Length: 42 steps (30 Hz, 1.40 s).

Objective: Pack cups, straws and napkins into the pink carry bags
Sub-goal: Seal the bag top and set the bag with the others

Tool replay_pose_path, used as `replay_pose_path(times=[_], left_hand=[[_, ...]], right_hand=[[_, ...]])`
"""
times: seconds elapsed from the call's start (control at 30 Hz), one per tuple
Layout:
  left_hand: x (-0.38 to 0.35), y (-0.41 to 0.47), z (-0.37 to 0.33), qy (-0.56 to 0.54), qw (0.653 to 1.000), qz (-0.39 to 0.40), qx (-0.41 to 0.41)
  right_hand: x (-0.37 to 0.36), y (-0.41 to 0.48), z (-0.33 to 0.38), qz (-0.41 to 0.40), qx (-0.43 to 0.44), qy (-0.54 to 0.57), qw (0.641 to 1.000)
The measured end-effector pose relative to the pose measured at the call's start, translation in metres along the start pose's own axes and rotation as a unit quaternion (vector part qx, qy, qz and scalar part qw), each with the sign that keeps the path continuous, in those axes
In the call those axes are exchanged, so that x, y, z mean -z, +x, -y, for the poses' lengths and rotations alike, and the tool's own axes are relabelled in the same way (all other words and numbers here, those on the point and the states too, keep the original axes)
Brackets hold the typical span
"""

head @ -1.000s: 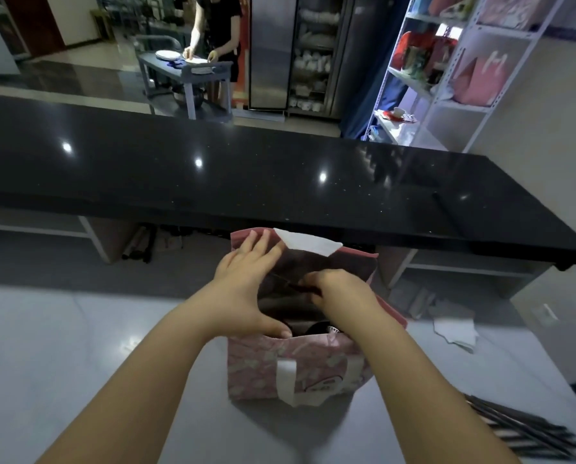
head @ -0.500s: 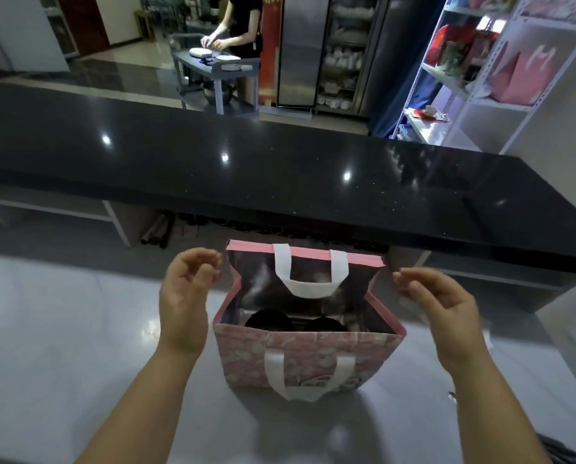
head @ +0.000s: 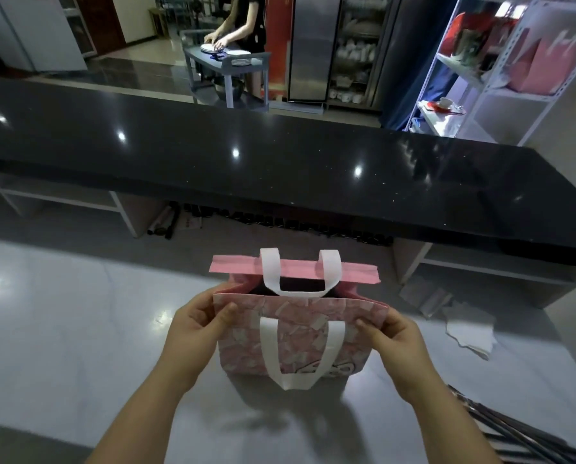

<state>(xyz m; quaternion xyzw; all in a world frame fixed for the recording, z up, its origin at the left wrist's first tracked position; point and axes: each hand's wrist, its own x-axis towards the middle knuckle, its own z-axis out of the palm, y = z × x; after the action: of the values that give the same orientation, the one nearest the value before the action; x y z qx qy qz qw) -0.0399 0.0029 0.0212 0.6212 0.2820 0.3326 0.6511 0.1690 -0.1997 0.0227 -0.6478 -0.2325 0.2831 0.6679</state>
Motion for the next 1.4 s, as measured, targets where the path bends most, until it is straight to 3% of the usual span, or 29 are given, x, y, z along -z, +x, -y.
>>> replay_pose_path(times=[0.2, 0.33, 0.6, 0.8, 1.0, 1.1, 1.33, 1.4], left_hand=[[0.000, -0.007, 0.001, -0.006, 0.999, -0.034, 0.010], [0.000, -0.005, -0.007, 0.020, 0.999, -0.039, -0.031], [0.002, -0.001, 0.005, -0.005, 0.997, -0.076, 0.000], [0.012, 0.013, -0.003, 0.101, 0.994, 0.009, -0.047], [0.004, 0.018, -0.001, 0.041, 0.993, -0.090, -0.059], [0.004, 0.020, 0.002, 0.007, 0.994, -0.100, -0.033], [0.016, 0.029, -0.009, -0.013, 0.999, -0.029, -0.023], [0.017, 0.030, -0.012, 0.014, 1.000, -0.001, -0.027]], right_hand=[[-0.011, -0.004, -0.008, -0.040, 0.024, 0.034, 0.998], [-0.012, -0.003, -0.007, -0.028, 0.061, 0.005, 0.998], [-0.001, 0.002, -0.014, -0.024, 0.093, -0.034, 0.995], [0.006, 0.014, 0.003, 0.051, 0.068, -0.036, 0.996], [-0.001, 0.017, -0.001, -0.056, 0.059, 0.017, 0.997], [0.003, 0.021, -0.002, -0.066, 0.047, 0.023, 0.996], [0.005, 0.029, -0.005, -0.068, 0.071, 0.021, 0.995], [0.005, 0.029, -0.004, -0.057, 0.111, -0.044, 0.991]])
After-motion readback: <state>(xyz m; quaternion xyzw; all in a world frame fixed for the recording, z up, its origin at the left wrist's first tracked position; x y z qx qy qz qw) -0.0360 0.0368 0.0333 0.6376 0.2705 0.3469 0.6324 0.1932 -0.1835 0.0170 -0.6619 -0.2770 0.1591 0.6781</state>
